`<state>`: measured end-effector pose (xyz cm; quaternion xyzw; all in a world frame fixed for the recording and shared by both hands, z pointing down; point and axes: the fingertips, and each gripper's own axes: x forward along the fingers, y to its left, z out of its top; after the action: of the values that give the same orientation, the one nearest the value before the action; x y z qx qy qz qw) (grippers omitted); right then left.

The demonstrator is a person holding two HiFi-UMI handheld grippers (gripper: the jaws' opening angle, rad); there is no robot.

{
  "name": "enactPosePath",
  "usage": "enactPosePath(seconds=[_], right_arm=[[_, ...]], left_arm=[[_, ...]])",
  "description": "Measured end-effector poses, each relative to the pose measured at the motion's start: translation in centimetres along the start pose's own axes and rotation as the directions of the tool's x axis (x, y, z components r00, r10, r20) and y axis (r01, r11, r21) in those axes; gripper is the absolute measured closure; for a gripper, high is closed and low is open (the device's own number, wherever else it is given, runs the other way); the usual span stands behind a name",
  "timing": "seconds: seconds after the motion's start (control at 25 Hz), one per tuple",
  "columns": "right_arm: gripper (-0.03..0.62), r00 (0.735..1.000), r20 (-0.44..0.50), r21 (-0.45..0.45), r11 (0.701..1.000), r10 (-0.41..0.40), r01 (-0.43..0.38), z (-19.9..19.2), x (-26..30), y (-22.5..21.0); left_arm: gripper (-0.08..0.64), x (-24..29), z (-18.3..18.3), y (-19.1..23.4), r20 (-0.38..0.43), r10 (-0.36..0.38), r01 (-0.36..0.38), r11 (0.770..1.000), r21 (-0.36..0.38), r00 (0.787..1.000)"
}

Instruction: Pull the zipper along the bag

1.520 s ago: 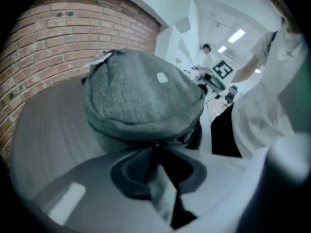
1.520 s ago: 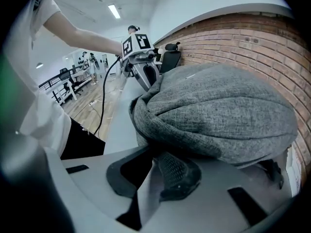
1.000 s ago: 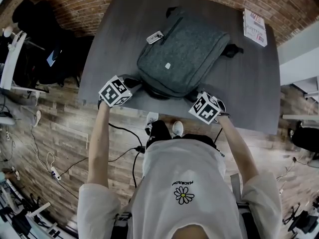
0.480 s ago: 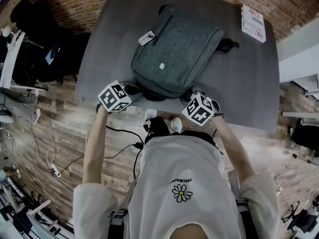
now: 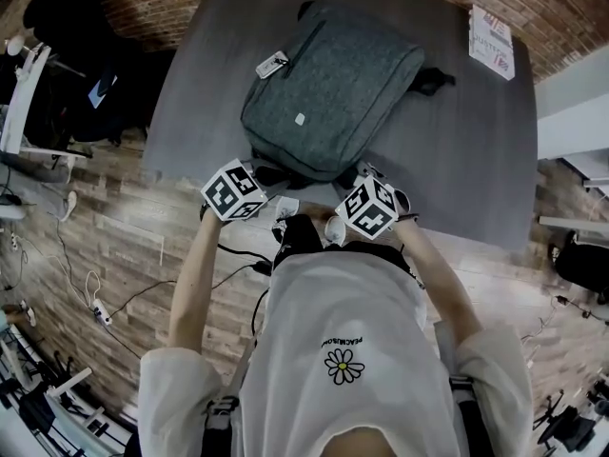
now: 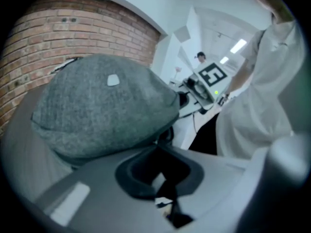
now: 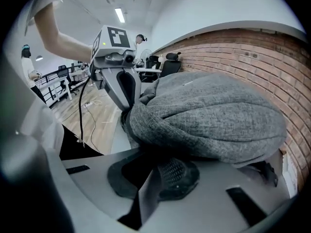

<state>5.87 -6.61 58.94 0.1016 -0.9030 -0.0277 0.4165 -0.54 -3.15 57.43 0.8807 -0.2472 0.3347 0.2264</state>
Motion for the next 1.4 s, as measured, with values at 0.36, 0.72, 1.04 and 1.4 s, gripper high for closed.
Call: enactPosePath(seconds=[0.36,0.72,1.04,1.4], right_arm=[[0.575,0.998,0.059,0.010,1.000,-0.003,0.002,2.9,1.0,1.2],[0.528,0.977,0.145,-0.329,0.939,0.155,-0.101,6.2,-3.4,6.9],[0.238,0.985,-0.039,-0.841,0.538,-0.170,0.059,3.8,-3.0,-2.1],[0.367,0.985,-0.041,-0.797,0.600,-0.170,0.070,5.4,-0.7,-2.2]], left_arm=[[0.549,-2.0,-0.2,-0.3,0.005,0.122,-0.122,0.992,-0.028,0.992],[0.549,-4.3,-1.8,2.9,0.034,0.380,-0.370,0.915,-0.161,0.924],[0.549,-4.6,-2.2,2.8,0.045,0.382,-0.371,0.914,-0.165,0.923],[0.548,-2.5,-0.7,0.0,0.084,0.311,-0.278,0.920,-0.277,0.947]])
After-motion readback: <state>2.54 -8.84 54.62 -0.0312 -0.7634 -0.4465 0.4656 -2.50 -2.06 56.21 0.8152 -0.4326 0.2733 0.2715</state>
